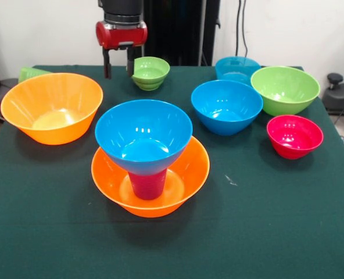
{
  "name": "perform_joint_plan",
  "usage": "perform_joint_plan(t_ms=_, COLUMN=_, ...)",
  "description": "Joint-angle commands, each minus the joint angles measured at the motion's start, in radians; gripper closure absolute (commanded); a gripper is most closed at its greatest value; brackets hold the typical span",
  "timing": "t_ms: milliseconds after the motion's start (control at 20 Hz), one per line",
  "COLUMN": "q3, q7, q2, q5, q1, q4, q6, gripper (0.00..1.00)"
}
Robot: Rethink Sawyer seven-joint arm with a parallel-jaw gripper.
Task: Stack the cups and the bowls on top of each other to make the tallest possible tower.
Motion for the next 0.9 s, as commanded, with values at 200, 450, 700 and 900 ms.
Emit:
perform_joint_plan(t_ms=200, q3=0.094, q7=0.106, q2=-0.027, q5=0.036, q1=0.036, q4=-0.038, q6=0.126, gripper=0.0)
perform_joint_plan(t_ms=450, q3=0.088, q7=0.11, q2=-0.062, q5=0.063, q1=0.062, q4=-0.042, q6=0.159, gripper=0.0)
perform_joint_plan(t_ms=700, q3=0.083, q7=0.109, q2=-0.123, q5=0.095, q1=0.088, q4=-0.021, q6=0.196, gripper=0.0)
perform_joint_plan(t_ms=900, q3=0.082, q7=0.112, q2=-0.167, q5=0.11, q1=0.096, q4=0.014, q6=0.204, gripper=0.0)
